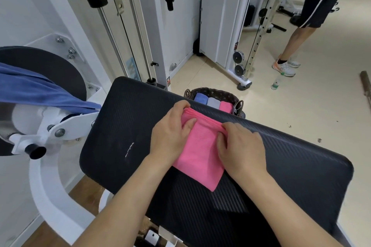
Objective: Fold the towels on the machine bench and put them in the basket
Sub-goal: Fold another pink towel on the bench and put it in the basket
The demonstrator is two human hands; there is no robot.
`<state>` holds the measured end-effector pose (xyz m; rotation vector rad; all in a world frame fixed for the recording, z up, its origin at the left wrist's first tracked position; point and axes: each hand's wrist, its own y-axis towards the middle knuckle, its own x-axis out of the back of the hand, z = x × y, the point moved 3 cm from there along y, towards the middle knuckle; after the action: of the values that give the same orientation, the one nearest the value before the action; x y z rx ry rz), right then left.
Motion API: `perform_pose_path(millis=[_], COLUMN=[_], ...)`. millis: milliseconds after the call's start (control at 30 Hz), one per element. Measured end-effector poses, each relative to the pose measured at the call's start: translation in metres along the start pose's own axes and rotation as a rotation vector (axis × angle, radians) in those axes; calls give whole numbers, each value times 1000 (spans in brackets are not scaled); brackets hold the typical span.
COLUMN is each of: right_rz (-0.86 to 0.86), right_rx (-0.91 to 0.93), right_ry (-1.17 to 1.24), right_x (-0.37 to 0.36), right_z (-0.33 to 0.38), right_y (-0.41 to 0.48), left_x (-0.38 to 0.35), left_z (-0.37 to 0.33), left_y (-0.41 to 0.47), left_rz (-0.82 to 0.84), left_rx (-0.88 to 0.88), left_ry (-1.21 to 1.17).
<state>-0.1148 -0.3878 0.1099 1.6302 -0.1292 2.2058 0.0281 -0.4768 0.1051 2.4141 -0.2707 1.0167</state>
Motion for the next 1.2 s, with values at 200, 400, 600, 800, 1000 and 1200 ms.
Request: perform_pose_path(millis=[200,400,600,800,1000,1200], right_rz=[-49,-22,-334,-18,47,-18], right_rx=[2,-26,353,382,397,411], right_ry=[14,28,98,-169,-296,-268], right_x=[1,1,13,-28,-39,-34], right_z=[-2,-2,18,-3,-11,-5], right_y=[2,4,-22,-33,-34,-37], left_x=[9,-24,-37,-33,-12,-27], left_z=[2,10,15,16,24,34], left_y=[-32,-52,-44,-41,-45,-41], left_rz=[-181,219,363,424,385,371], left_rx=[-228,-264,-194,-217,-294,-266], left_ry=[174,408,518,518,322,508])
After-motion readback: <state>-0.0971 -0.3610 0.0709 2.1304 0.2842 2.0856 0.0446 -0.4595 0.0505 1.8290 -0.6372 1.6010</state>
